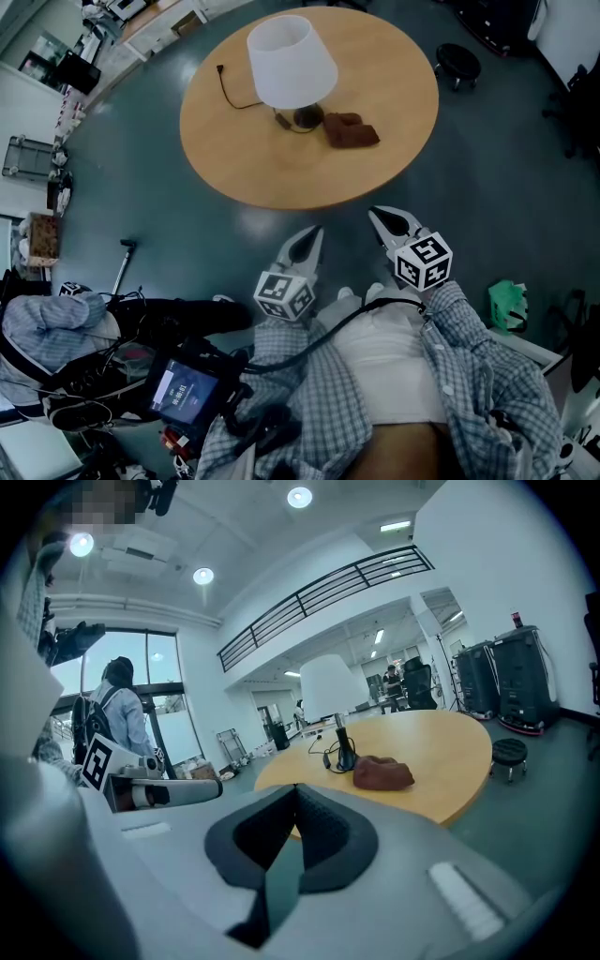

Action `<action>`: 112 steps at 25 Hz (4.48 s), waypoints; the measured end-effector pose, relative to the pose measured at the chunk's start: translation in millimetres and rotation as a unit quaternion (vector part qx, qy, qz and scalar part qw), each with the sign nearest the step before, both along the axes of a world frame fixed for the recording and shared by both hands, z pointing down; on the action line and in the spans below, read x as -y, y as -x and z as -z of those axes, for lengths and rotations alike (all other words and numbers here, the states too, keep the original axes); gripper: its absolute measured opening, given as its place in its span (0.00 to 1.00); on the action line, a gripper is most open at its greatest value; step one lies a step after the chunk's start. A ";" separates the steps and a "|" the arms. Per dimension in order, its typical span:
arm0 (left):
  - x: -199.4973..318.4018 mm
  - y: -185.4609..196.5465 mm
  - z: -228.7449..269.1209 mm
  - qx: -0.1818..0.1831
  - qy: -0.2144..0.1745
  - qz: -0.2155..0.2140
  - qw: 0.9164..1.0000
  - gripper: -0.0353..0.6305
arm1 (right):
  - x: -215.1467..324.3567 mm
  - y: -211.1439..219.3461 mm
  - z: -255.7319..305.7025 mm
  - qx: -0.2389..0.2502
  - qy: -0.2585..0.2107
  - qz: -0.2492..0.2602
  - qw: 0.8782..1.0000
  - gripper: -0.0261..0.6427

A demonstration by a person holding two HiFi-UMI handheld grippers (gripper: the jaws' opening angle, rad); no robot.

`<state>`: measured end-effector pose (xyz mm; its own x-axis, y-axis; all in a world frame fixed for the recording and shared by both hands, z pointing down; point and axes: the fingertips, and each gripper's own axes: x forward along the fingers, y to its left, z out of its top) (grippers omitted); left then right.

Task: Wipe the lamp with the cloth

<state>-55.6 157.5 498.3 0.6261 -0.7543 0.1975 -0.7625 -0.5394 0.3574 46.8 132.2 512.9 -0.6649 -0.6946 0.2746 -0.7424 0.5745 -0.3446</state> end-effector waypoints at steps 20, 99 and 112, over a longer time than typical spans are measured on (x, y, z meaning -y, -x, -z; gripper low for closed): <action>23.6 13.9 11.3 -0.017 -0.003 0.085 0.996 0.05 | 10.9 -34.6 -8.4 0.007 0.022 0.013 1.000 0.04; 266.2 4.1 31.4 -0.428 0.034 -0.105 0.897 0.19 | 302.4 -41.2 -52.7 -0.156 0.085 0.036 0.983 0.16; 267.1 2.3 32.6 -0.421 0.031 -0.106 0.901 0.19 | 348.1 -6.7 197.3 0.071 -0.113 0.050 0.990 0.16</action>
